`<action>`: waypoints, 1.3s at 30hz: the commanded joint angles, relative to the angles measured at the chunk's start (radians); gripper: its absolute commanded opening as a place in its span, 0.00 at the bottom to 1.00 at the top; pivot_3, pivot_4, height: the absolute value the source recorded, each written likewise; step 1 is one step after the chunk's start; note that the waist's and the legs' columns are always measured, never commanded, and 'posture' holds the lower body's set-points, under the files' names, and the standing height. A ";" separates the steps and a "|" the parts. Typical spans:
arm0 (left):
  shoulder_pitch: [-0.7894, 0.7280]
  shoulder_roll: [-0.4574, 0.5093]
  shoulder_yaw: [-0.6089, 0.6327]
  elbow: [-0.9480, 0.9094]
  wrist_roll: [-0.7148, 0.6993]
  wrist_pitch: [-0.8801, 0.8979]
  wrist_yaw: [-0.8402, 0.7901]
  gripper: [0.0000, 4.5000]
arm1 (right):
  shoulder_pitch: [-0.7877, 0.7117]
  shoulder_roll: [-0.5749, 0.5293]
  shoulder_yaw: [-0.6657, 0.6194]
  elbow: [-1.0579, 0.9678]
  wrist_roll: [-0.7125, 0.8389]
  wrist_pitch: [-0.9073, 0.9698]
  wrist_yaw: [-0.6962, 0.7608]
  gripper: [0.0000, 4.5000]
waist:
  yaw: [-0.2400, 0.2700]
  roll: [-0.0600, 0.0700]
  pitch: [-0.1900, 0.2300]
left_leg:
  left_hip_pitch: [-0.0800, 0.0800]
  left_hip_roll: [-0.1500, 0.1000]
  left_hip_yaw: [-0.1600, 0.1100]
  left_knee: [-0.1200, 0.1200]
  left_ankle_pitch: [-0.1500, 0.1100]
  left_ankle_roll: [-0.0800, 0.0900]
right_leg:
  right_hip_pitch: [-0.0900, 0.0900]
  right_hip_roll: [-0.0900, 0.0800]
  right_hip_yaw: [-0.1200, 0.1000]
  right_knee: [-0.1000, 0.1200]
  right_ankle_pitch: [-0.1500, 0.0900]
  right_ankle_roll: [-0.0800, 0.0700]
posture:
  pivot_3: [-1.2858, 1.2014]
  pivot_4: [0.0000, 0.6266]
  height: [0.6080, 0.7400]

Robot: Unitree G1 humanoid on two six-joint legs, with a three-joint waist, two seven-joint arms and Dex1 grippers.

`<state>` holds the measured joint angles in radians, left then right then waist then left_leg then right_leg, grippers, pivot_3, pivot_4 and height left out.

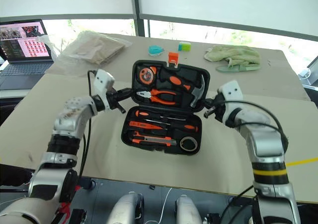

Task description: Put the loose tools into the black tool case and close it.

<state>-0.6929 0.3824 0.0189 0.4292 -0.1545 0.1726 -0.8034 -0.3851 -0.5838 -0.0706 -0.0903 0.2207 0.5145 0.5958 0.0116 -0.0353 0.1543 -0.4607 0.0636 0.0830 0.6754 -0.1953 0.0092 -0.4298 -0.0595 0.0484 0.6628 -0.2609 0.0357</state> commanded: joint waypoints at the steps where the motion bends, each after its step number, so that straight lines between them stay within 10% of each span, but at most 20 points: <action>1: 0.051 0.003 0.008 -0.080 0.060 -0.195 0.094 0.00 | 0.082 -0.019 -0.014 -0.052 -0.095 -0.252 -0.036 0.01 | 0.000 0.000 0.000 | 0.000 0.000 0.000 0.000 0.000 0.000 | 0.000 0.000 0.000 0.000 0.000 0.000 | 0.52 0.24 1.00; 14: 0.358 0.056 0.058 -0.256 0.090 -0.340 0.211 0.00 | 0.395 -0.082 0.004 -0.032 -0.343 -0.868 -0.114 0.01 | -0.012 0.000 0.000 | 0.012 0.001 0.001 -0.002 0.000 0.000 | 0.010 0.000 0.001 0.000 0.000 0.000 | 0.52 0.24 1.00; 23: 0.480 0.297 0.257 -0.491 -0.175 0.129 0.074 0.75 | 0.786 -0.245 -0.324 -0.429 0.176 -0.432 0.173 0.58 | -0.006 0.000 0.000 | 0.017 0.002 0.003 -0.005 0.000 -0.001 | 0.013 -0.001 0.003 0.000 -0.001 0.000 | 0.52 0.24 1.00; 28: 0.267 0.354 0.131 -0.282 -0.139 0.163 -0.047 0.85 | 0.947 -0.337 -0.408 -0.560 0.411 -0.256 0.361 0.47 | 0.003 -0.001 0.000 | 0.036 0.004 0.002 -0.009 -0.002 -0.004 | 0.032 -0.001 -0.003 -0.009 -0.007 -0.003 | 0.52 0.24 1.00; 34: -0.061 0.258 -0.097 0.126 0.034 -0.090 -0.204 0.61 | 0.852 -0.380 -0.198 -0.574 0.313 -0.229 0.403 0.03 | 0.001 -0.007 -0.003 | 0.038 0.003 0.002 -0.009 -0.003 -0.005 | 0.039 -0.001 -0.004 -0.017 -0.006 -0.004 | 0.52 0.24 1.00; 39: -0.243 0.168 -0.196 0.424 0.141 -0.315 -0.271 0.14 | 0.715 -0.358 -0.028 -0.549 0.241 -0.210 0.394 0.00 | -0.006 -0.007 -0.003 | 0.026 0.003 0.001 -0.009 -0.001 -0.001 | 0.027 0.001 -0.002 -0.016 0.000 -0.002 | 0.52 0.24 1.00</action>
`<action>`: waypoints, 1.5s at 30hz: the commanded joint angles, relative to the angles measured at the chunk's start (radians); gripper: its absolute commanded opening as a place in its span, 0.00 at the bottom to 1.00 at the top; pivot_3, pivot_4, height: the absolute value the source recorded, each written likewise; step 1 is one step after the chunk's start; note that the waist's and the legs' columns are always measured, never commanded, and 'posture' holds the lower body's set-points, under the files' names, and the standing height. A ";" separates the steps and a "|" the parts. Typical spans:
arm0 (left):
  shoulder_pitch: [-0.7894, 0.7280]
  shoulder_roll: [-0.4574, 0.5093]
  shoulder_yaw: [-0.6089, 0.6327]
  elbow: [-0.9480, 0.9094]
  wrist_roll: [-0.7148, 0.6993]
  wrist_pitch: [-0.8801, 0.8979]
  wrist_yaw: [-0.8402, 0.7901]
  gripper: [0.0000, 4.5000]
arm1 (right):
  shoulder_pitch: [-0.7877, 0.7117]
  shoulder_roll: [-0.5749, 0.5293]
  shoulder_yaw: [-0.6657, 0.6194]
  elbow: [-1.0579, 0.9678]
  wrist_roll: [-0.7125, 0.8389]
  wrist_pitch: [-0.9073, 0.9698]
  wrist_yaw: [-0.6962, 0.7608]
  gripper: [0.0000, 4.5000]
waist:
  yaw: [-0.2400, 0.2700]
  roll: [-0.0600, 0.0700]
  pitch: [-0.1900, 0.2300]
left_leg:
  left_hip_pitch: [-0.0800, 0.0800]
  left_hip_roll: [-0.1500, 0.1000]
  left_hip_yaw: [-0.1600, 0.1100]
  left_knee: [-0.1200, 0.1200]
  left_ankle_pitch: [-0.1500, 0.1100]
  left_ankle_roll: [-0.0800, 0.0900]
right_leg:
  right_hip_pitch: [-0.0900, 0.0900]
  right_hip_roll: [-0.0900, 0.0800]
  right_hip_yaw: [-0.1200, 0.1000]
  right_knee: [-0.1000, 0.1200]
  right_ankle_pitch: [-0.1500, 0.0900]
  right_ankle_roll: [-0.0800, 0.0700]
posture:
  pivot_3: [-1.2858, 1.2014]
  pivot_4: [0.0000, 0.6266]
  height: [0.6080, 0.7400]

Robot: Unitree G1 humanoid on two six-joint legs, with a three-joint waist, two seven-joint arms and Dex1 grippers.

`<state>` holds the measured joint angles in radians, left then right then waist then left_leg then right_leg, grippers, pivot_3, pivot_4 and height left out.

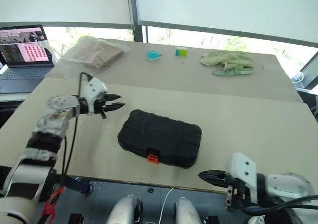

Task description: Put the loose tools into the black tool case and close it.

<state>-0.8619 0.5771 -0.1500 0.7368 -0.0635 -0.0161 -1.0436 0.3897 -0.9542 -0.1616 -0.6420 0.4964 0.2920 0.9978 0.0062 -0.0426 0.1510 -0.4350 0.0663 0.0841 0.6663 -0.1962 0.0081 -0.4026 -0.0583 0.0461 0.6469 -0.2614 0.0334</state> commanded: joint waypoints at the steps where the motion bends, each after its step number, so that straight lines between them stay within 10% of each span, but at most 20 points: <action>1: -0.099 -0.045 -0.035 0.157 0.061 -0.153 -0.042 0.07 | -0.084 0.017 0.088 0.011 -0.047 0.020 -0.012 0.00 | 0.000 0.000 0.000 | -0.002 0.000 0.000 0.000 0.000 0.000 | -0.002 0.001 0.000 0.000 0.000 0.000 | 0.52 0.24 1.00; 19: -0.045 -0.027 -0.062 -0.020 0.039 -0.179 -0.399 0.02 | -0.389 0.108 0.047 0.272 -0.142 0.142 -0.160 0.00 | 0.009 0.000 0.000 | -0.006 0.000 -0.002 0.001 0.000 0.000 | -0.004 0.000 -0.002 0.001 0.000 0.001 | 0.52 0.24 1.00; 27: -0.167 -0.037 -0.081 -0.301 -0.144 0.252 -0.567 0.02 | -0.261 0.054 -0.007 0.135 -0.073 0.174 -0.069 0.00 | 0.006 0.001 0.000 | -0.008 -0.001 -0.003 0.002 0.000 0.000 | -0.004 0.000 -0.002 0.001 0.000 0.002 | 0.52 0.24 1.00; 45: -0.104 -0.215 -0.343 -0.096 0.146 -0.196 -0.400 0.02 | -0.396 0.201 0.318 0.185 -0.261 0.194 -0.217 0.00 | 0.001 0.006 -0.007 | -0.003 -0.001 -0.004 0.005 0.000 0.001 | 0.000 0.001 0.000 0.002 0.000 0.002 | 0.52 0.24 1.00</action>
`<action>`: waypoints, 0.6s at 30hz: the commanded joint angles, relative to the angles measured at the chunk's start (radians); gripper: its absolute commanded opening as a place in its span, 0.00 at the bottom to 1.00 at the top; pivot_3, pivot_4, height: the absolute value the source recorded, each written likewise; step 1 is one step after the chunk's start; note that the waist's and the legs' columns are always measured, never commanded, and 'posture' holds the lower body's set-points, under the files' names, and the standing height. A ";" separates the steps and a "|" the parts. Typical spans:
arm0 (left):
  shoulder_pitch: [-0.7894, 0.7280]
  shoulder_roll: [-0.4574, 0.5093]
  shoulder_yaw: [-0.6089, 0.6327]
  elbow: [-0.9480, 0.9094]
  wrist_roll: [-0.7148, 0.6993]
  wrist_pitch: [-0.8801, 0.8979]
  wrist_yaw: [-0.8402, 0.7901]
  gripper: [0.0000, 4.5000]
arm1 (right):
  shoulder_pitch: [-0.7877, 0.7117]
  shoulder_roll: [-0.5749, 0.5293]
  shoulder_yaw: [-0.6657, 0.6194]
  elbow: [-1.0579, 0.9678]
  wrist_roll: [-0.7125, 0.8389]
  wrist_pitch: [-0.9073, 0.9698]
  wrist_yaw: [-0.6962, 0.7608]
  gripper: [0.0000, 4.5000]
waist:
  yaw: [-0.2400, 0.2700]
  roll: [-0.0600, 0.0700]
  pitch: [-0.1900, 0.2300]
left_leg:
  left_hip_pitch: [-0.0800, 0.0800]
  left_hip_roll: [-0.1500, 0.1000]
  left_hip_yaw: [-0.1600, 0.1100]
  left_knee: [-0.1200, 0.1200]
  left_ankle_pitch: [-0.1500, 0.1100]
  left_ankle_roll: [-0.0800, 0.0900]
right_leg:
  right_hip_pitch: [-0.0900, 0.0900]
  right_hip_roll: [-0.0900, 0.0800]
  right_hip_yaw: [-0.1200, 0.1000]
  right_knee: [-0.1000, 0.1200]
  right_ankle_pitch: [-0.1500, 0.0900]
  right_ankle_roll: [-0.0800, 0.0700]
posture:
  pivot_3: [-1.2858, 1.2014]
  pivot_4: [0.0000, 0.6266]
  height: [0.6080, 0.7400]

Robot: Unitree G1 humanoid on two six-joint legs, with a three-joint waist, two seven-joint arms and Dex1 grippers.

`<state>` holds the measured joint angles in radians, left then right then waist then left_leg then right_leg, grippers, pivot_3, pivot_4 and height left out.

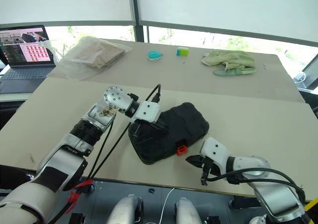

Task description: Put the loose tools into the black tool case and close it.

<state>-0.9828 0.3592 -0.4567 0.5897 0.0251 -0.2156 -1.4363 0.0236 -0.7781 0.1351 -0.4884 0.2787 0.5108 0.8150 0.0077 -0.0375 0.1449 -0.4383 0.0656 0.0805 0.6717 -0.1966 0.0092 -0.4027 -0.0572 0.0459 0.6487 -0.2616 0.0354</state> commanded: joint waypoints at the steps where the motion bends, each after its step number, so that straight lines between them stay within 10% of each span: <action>1: 0.017 0.001 -0.036 0.051 0.056 0.004 -0.007 0.02 | -0.037 0.037 0.021 0.042 -0.052 -0.035 -0.043 0.00 | 0.001 0.001 -0.001 | 0.000 0.000 0.000 0.000 0.000 0.000 | 0.000 0.000 0.000 0.000 0.000 0.000 | 0.52 0.24 1.00; 18: 0.028 -0.028 -0.037 0.072 0.073 -0.027 0.007 0.02 | -0.088 0.198 -0.134 -0.058 0.049 -0.055 -0.089 0.00 | -0.025 0.001 -0.002 | 0.000 0.002 0.000 0.001 0.000 0.000 | -0.002 0.002 0.001 0.005 0.000 -0.001 | 0.52 0.24 1.00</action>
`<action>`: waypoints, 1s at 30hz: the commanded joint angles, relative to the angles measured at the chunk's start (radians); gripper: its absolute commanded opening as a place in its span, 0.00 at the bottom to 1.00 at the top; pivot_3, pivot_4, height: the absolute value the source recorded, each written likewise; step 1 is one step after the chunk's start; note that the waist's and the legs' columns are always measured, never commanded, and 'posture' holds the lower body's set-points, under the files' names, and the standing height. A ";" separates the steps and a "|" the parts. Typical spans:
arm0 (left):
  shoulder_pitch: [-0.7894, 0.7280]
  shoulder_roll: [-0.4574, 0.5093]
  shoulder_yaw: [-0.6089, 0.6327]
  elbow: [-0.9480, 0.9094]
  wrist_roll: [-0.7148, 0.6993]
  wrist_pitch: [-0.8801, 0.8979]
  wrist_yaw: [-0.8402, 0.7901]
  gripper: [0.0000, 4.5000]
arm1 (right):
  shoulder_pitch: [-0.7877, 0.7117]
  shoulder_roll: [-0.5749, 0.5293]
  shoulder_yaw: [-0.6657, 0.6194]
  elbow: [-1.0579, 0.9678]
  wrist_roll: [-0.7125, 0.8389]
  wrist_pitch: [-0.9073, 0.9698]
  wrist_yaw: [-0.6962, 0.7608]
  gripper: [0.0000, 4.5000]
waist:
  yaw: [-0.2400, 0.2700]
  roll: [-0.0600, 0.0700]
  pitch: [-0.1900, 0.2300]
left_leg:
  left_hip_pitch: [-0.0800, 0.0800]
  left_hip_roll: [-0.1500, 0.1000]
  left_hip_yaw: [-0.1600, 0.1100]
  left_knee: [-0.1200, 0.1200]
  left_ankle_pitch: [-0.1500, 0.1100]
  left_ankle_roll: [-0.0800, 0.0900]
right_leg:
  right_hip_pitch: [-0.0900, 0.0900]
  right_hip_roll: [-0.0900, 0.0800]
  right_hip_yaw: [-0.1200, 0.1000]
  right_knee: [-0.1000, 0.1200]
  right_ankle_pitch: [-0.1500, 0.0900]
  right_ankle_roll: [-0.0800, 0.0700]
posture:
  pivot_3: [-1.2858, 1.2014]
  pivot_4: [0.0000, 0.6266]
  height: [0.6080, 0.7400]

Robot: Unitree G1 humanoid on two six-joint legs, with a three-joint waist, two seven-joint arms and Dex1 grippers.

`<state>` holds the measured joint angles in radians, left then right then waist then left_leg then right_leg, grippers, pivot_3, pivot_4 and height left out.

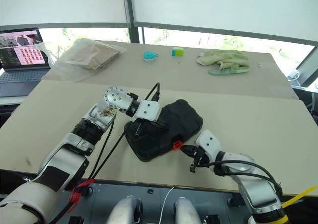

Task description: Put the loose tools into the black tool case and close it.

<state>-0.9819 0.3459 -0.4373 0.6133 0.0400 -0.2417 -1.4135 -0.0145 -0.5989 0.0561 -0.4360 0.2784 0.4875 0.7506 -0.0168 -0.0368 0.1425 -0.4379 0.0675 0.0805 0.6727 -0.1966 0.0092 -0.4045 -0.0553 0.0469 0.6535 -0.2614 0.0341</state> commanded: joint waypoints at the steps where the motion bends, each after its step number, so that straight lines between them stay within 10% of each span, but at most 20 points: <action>1: 0.025 -0.017 -0.057 0.054 0.061 -0.006 -0.014 0.02 | -0.046 0.012 -0.051 -0.113 0.044 -0.027 -0.021 0.00 | 0.000 0.000 0.000 | 0.000 0.000 0.000 0.000 0.000 0.000 | 0.000 0.000 0.000 0.001 0.000 0.000 | 0.52 0.24 1.00; 13: 0.013 -0.029 -0.049 0.092 0.072 -0.036 -0.007 0.02 | 0.125 -0.116 -0.029 -0.162 0.015 0.009 0.030 0.00 | 0.020 0.000 -0.001 | 0.002 -0.002 0.001 0.000 0.000 0.000 | 0.002 -0.002 0.000 0.001 -0.001 0.001 | 0.52 0.24 1.00; 30: 0.005 -0.041 -0.050 0.070 0.068 -0.029 -0.012 0.02 | -0.063 0.084 0.148 0.113 -0.180 -0.169 -0.112 0.00 | 0.014 -0.001 -0.002 | 0.002 -0.001 0.001 0.001 0.000 0.000 | 0.002 -0.002 0.000 0.001 -0.002 0.000 | 0.52 0.24 1.00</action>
<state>-0.9989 0.3107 -0.4375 0.6670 0.0583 -0.2822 -1.4041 -0.0372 -0.5523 0.2046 -0.3383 0.1246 0.3817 0.6940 -0.0028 -0.0375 0.1407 -0.4355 0.0664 0.0813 0.6734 -0.1968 0.0093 -0.4026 -0.0567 0.0468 0.6551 -0.2629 0.0345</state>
